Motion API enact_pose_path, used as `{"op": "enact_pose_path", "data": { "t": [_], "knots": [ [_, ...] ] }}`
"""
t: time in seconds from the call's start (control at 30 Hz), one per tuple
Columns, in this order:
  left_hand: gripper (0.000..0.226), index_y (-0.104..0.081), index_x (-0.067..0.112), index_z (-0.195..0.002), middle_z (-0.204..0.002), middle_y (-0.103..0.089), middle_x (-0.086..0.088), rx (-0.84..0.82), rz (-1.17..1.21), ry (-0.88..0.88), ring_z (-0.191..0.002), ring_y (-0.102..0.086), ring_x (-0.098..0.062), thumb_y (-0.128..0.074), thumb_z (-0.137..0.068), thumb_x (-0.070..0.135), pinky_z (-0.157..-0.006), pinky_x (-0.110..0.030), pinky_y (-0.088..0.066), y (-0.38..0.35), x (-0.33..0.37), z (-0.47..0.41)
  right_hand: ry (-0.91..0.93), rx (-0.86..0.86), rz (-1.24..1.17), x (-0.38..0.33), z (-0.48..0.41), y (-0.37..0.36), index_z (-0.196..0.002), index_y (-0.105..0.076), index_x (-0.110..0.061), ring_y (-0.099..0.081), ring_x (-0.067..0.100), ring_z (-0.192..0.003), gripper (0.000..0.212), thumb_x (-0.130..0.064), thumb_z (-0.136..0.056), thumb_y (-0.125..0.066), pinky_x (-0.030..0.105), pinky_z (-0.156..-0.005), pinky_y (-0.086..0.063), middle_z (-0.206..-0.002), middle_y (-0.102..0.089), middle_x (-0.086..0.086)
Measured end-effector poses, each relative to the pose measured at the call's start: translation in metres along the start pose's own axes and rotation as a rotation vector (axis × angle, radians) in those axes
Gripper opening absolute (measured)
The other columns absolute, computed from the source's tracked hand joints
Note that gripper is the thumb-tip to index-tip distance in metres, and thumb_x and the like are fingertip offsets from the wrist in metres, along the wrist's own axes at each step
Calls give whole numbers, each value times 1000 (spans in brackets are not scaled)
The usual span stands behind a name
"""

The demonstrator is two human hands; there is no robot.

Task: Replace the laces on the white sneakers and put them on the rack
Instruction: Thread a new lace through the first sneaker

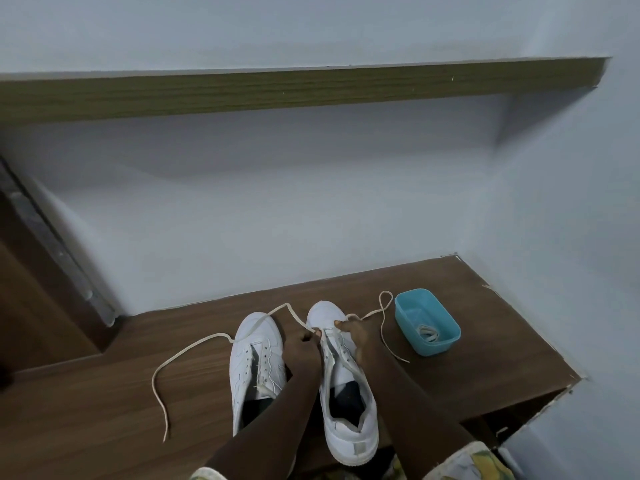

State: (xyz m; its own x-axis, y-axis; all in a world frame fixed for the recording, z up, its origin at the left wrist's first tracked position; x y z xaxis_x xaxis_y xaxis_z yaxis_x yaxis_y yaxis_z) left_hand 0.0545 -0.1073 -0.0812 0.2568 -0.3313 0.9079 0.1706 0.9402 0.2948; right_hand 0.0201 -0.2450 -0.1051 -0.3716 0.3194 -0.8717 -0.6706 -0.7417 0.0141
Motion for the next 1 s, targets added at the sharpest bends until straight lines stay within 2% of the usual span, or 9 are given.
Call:
{"op": "enact_pose_path", "data": {
  "t": [0.07, 0.17, 0.33, 0.47, 0.57, 0.63, 0.73, 0.83, 1.0],
  "knots": [
    [39, -49, 17, -54, -55, -48, 3, 9, 7, 0, -52, -40, -6, -63, -90, 18, -52, -23, -33, -1, 2, 0, 47, 21, -5, -2, 6, 1, -64, -45, -15, -53, 22, -76, 30, -5, -85, -64, 31, -73, -44, -67, -48, 4],
    [29, -59, 12, -61, -60, -53, -1, 33, 39, 9, -57, -46, -12, -63, -90, 18, -62, -24, -31, -1, 3, 1, 154, 184, -57, -2, 14, 15, -55, -39, -13, -40, 12, -53, 41, 4, -80, -67, 24, -57, -38, -53, -41, 0],
    [22, -67, -3, -90, -81, -66, -14, 110, 139, -3, -80, -60, -28, -61, -90, 18, -73, -30, -44, 7, 7, 1, 14, 203, -307, 0, 21, 19, -65, -61, -4, -50, 16, -57, 18, 3, -79, -70, 29, -63, -47, -58, -54, 6],
    [19, -68, 0, -91, -81, -64, -13, 146, 170, -28, -77, -54, -21, -58, -92, 16, -71, -27, -37, 15, 25, 2, -12, 175, -360, -15, 20, 22, -75, -62, -5, -56, 17, -69, 11, -4, -84, -68, 32, -74, -51, -77, -59, 6],
    [19, -65, 3, -84, -70, -58, -7, 163, 190, -56, -73, -52, -20, -57, -93, 17, -65, -27, -36, 24, 41, 3, 30, 197, -352, -34, 25, 27, -78, -63, -2, -63, 16, -72, 19, -16, -78, -75, 33, -70, -56, -86, -68, 4],
    [21, -61, 3, -78, -61, -51, -3, 179, 216, -78, -65, -48, -19, -57, -93, 17, -57, -27, -35, 32, 55, 3, 80, 258, -390, -51, 38, 34, -64, -63, -7, -57, 21, -58, 19, -12, -74, -78, 33, -57, -52, -67, -62, 8],
    [21, -66, 2, -75, -71, -64, -8, 190, 319, -139, -71, -57, -19, -57, -91, 13, -71, -28, -44, 42, 81, 6, 182, 207, -423, -83, 50, 35, -66, -60, -9, -54, 14, -54, 18, -1, -81, -68, 21, -49, -43, -64, -53, 5],
    [22, -68, 4, -70, -78, -70, -7, 189, 347, -217, -78, -62, -19, -55, -88, 7, -79, -28, -47, 51, 111, 10, 262, 177, -449, -114, 66, 38, -84, -70, -4, -63, 15, -77, 11, 3, -75, -71, 16, -59, -44, -80, -65, 5],
    [26, -62, 7, -64, -67, -61, -4, 184, 414, -302, -74, -61, -23, -54, -89, 0, -83, -34, -51, 66, 171, 24, 380, 185, -403, -180, 110, 41, -91, -72, -1, -50, 9, -56, 20, 5, -72, -72, 11, -41, -34, -72, -64, 3]
  ]
}}
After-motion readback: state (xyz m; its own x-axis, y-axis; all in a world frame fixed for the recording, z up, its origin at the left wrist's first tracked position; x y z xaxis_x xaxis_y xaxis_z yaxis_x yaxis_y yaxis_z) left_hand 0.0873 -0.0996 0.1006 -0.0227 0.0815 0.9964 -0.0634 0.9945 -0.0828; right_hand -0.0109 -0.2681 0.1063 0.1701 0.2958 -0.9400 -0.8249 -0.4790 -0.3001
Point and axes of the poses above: each hand's wrist, its own z-axis away from the middle knuckle, its own y-axis out of the back of the hand, x = y × z, the point moved 6 cm from there along -z, towards the middle knuckle
